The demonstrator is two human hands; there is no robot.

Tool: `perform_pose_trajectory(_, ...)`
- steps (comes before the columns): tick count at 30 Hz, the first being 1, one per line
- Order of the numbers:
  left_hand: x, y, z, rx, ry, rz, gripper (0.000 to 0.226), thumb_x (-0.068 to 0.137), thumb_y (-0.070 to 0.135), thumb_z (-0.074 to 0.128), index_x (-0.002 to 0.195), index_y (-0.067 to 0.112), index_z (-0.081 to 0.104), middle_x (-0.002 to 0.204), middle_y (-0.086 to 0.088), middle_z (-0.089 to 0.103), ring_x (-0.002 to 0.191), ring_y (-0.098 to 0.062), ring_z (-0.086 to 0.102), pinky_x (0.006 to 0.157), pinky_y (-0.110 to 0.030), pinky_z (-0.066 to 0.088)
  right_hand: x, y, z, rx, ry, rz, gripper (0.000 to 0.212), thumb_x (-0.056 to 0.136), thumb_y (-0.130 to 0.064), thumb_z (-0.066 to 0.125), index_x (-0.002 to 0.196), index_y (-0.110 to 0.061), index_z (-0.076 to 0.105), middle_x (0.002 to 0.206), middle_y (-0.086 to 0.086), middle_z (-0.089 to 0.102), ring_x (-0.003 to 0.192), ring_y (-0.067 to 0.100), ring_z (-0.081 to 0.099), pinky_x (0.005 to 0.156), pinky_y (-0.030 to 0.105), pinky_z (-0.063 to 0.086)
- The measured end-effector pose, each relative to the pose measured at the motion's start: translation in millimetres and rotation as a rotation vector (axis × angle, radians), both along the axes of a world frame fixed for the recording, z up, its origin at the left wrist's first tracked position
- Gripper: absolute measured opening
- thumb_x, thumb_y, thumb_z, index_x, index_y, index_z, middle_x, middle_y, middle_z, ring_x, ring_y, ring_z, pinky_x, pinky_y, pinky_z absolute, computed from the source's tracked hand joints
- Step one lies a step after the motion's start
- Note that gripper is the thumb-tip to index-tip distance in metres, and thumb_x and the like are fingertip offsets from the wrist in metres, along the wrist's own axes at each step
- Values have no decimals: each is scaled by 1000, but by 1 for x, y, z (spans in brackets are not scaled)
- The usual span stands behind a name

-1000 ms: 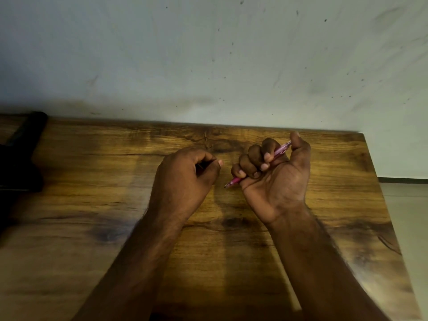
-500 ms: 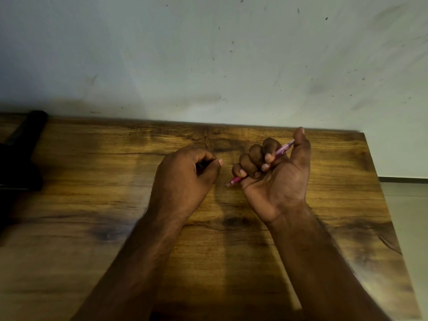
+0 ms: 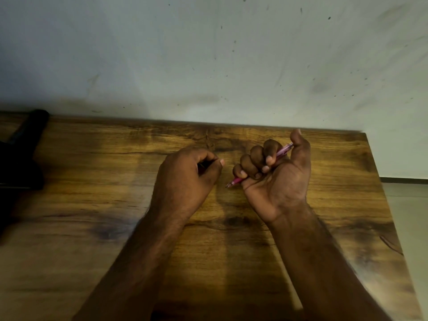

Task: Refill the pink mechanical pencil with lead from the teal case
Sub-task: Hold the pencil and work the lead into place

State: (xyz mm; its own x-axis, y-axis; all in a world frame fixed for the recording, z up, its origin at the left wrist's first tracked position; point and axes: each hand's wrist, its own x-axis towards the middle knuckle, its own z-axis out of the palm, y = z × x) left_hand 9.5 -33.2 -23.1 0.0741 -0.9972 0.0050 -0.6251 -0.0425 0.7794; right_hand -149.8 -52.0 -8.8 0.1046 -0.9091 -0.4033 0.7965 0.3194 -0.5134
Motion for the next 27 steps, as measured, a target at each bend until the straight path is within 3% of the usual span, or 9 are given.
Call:
perform_pose_trajectory(2,0,0,0,0,-2,2,10,93,37,73,90,29,77,79,16,71,73,4,65,64,-20,52,0,0,0,-1,-6,1,65,100,-58,39,53,-12,41,48,1,26,48,16,22,56,32,29)
perform_pose_trajectory(7,0,-1,0,-1,-1,11,9,93,37,74,89,29,78,78,17,71,72,4,65,64,-19,51,0,0,0,9,-4,-6,73,95,-71,39,52,-13,40,48,1,23,48,17,19,55,32,28)
perform_pose_trajectory(12,-1,0,0,3,9,13,10,93,37,73,88,30,77,78,17,71,72,4,65,64,-21,53,0,0,1,7,-1,-5,66,100,-59,39,52,-12,42,47,0,26,47,16,22,54,31,31)
perform_pose_trajectory(16,0,0,1,0,16,12,10,93,37,73,88,30,77,78,16,71,71,4,65,64,-23,55,0,1,1,24,-3,-9,73,95,-71,40,52,-12,40,47,0,24,48,16,21,54,31,30)
perform_pose_trajectory(21,0,0,1,6,3,18,10,93,39,73,89,31,77,78,17,71,72,5,65,64,-22,54,0,0,1,23,11,-5,67,99,-60,41,52,-13,41,48,1,24,48,17,21,54,32,31)
perform_pose_trajectory(27,1,-1,1,-7,-3,14,11,93,39,72,88,31,77,77,17,71,72,4,65,63,-20,54,0,1,1,28,11,-10,74,95,-73,40,51,-13,41,47,0,25,48,16,20,55,32,30)
